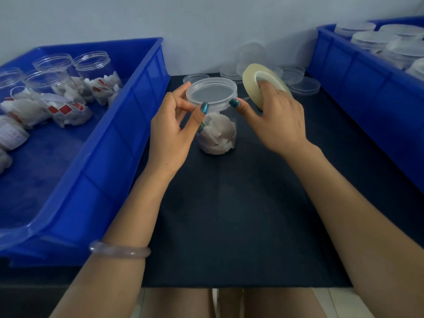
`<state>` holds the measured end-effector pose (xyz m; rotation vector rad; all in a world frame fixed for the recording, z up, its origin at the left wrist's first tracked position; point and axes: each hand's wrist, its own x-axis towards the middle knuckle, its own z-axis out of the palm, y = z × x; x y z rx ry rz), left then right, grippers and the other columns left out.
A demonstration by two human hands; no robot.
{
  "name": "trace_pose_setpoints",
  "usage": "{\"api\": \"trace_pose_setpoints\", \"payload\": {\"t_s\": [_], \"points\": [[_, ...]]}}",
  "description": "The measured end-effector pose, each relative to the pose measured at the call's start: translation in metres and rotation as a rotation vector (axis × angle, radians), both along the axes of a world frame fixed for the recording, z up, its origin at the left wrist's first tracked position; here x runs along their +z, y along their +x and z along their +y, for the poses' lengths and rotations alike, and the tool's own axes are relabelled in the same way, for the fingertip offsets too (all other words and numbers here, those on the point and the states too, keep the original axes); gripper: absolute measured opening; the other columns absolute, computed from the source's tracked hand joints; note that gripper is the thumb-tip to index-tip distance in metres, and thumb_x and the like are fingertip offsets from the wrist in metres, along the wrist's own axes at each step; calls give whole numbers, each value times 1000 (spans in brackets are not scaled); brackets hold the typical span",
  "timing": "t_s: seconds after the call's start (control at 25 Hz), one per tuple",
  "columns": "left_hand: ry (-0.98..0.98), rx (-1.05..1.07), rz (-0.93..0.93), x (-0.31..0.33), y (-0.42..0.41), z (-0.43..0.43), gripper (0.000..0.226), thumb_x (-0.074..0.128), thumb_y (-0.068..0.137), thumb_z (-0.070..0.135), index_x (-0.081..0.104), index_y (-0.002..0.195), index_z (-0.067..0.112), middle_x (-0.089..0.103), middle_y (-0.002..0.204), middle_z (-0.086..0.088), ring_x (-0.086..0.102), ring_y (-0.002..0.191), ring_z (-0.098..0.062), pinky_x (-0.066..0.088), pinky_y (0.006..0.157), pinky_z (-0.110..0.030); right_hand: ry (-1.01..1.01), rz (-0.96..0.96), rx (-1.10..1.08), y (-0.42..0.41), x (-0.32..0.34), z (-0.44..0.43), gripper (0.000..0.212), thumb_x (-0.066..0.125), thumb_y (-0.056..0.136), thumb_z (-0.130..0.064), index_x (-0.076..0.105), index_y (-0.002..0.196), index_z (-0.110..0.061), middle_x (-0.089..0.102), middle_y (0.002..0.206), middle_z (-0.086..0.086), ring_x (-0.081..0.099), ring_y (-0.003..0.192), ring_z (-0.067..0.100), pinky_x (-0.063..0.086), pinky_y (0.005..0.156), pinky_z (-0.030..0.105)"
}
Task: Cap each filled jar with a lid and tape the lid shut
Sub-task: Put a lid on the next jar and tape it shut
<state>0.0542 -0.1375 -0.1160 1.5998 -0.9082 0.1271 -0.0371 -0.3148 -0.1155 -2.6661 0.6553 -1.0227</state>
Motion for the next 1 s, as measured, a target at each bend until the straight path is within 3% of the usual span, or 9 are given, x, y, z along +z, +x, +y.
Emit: {"api": "trace_pose_setpoints", "payload": {"t_s": [0.2, 0.32, 0.44, 0.56, 0.68, 0.8, 0.92, 1.0], "points": [[-44, 12, 17, -3, 9, -2, 24, 73, 89, 19, 50, 83, 24, 56, 135, 0, 53, 130, -6, 47, 95, -13, 70, 17, 35, 2, 1, 0, 77, 38, 86, -78, 54, 114, -7, 51, 82, 0, 45, 75, 23, 30, 62, 35], [-92, -26, 118, -1, 18, 0, 33, 79, 82, 19, 46, 81, 18, 63, 131, -5, 59, 122, -2, 51, 90, -16, 158, 7, 75, 2, 2, 0, 74, 44, 87, -75, 55, 117, -8, 53, 82, -1, 49, 77, 23, 31, 64, 34], [-138, -79, 262, -2, 24, -1, 33, 81, 76, 20, 50, 83, 15, 67, 122, 2, 63, 116, -1, 53, 87, -18, 264, -5, 136, 1, 2, 2, 72, 49, 86, -72, 56, 115, -7, 58, 83, 1, 53, 78, 23, 32, 64, 34], [-203, -89, 412, -8, 28, -3, 21, 76, 82, 11, 55, 86, 12, 72, 115, 2, 66, 113, -5, 53, 87, -19, 344, 4, 191, -3, 3, -2, 67, 50, 88, -70, 58, 109, -7, 64, 86, 4, 57, 79, 22, 42, 68, 39], [-223, -59, 441, -12, 26, -5, 13, 65, 95, 12, 57, 106, 10, 72, 117, -2, 67, 112, -11, 52, 95, -26, 425, 9, 193, -6, 3, -6, 64, 42, 94, -67, 58, 115, -10, 58, 82, -3, 53, 80, 20, 37, 68, 35], [-117, -138, 347, -14, 14, -13, 49, 64, 94, 32, 46, 135, 13, 59, 136, 2, 57, 124, -8, 49, 102, -29, 428, 19, 196, -5, 2, -3, 60, 40, 96, -64, 58, 118, -11, 61, 88, 5, 55, 82, 23, 39, 69, 37], [54, -129, 204, -11, 5, -28, 90, 80, 81, 32, 25, 150, 13, 45, 144, 5, 46, 134, -5, 42, 110, -26, 411, 3, 221, -3, 3, 4, 56, 41, 97, -61, 59, 105, -8, 63, 86, 9, 55, 78, 25, 40, 68, 39], [55, -70, 201, -9, 6, -36, 90, 83, 78, 27, 30, 149, 9, 47, 143, -1, 47, 133, -10, 42, 112, -32, 390, 21, 219, -3, 4, 6, 57, 42, 98, -60, 58, 105, -6, 63, 86, 9, 56, 78, 26, 42, 68, 41]]}}
